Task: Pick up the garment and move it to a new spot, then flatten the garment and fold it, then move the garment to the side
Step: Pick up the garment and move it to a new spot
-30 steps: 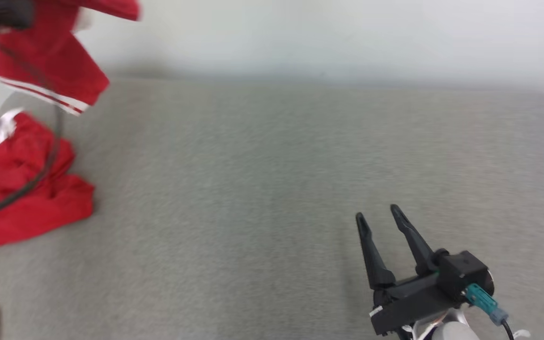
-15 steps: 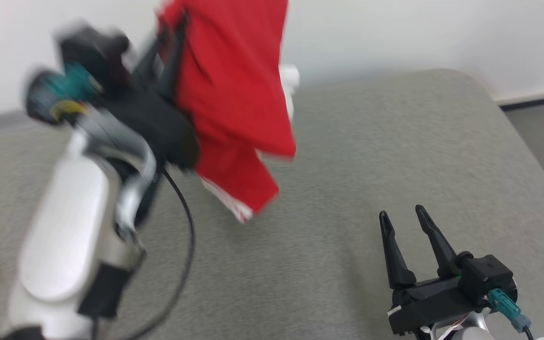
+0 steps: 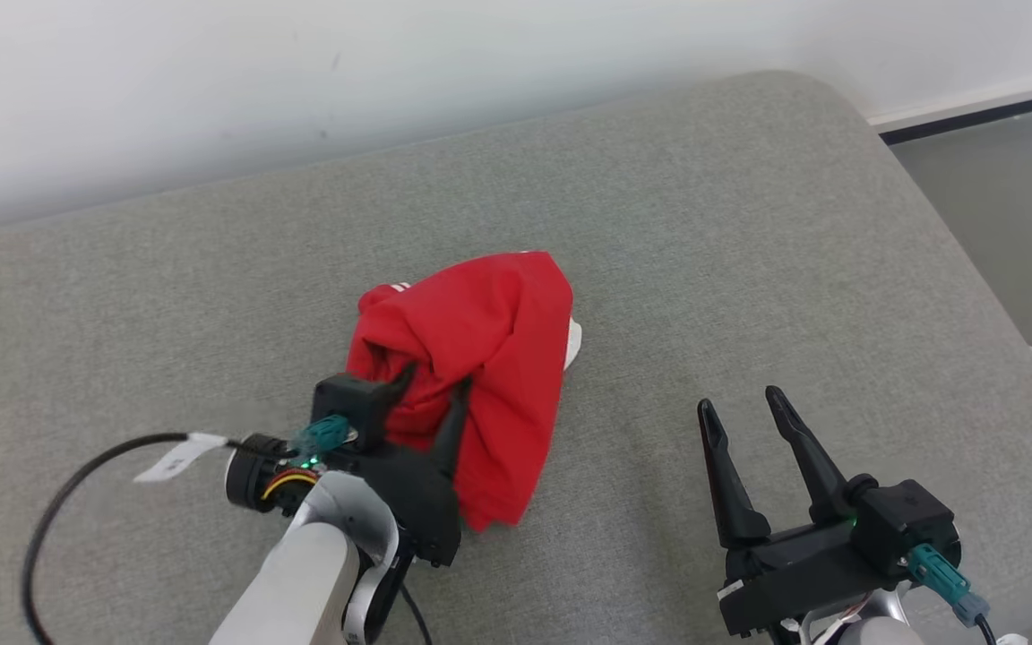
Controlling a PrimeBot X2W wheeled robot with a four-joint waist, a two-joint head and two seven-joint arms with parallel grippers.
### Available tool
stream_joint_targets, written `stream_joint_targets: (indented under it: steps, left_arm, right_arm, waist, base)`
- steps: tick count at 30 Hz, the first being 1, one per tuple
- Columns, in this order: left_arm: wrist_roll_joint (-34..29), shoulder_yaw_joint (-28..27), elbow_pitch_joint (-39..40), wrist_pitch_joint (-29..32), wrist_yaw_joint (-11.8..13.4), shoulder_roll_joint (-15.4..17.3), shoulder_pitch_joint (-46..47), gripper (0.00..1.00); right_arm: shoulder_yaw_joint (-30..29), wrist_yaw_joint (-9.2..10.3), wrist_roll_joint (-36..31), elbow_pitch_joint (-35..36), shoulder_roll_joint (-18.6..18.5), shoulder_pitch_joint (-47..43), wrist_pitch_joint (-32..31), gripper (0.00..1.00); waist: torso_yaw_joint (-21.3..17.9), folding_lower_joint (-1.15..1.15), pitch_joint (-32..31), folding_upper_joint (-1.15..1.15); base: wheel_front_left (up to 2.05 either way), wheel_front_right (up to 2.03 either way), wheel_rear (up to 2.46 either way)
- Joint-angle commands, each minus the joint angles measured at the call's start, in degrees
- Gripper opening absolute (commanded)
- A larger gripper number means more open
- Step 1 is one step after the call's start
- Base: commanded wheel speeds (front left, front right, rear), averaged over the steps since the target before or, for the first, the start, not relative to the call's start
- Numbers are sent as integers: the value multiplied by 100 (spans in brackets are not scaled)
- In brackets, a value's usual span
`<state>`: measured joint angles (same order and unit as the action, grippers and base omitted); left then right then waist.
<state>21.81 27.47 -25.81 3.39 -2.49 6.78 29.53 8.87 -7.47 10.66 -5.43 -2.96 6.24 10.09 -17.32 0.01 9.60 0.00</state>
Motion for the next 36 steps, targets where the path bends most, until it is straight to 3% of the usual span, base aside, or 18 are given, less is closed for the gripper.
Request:
stream_joint_targets:
  steps: [1, 6, 10, 18, 23, 28, 36]
  left_arm:
    - [195, -109, -128, -219, 16, -99, -117, 100]
    - [516, -171, -86, -658, -144, -200, -407, 100]
    - [666, -321, 405, -1063, -191, -50, -735, 100]
    - [384, -845, 1643, -1810, 101, 405, -1654, 100]
    - [73, -1247, 2156, -1864, 178, 407, -2204, 100]
    - [-241, -1897, 2583, -1856, 38, 231, -2825, 100]
    - [-398, -2416, 2327, -1858, -378, 122, -3558, 100]
  right_arm:
    - [19, -5, 23, -33, 7, 57, 4, 100]
    - [-41, -5, 15, -103, 0, -50, -3, 100]
    - [-147, -5, -4, -122, -46, -173, -35, 100]
    - [-313, -5, -21, -163, -67, -320, -13, 100]
    - [-534, -5, -94, -247, -112, -418, 151, 100]
    - [-781, -5, -128, -396, -114, -508, 311, 100]
    - [-942, -5, -187, -604, -150, -728, 411, 100]
  waist:
    - [117, -1, -71, 0]
    - [398, -1, -263, 0]
    - [676, -1, -442, 0]
    - [1173, -1, -773, 0]
    - [1479, -1, -855, 0]
    - [1699, -1, -923, 0]
    - [1863, -1, -1003, 0]
  base:
    - [0, 0, 0]
    - [0, 0, 0]
    - [0, 0, 0]
    - [0, 0, 0]
    - [0, 0, 0]
    - [0, 0, 0]
    - [0, 0, 0]
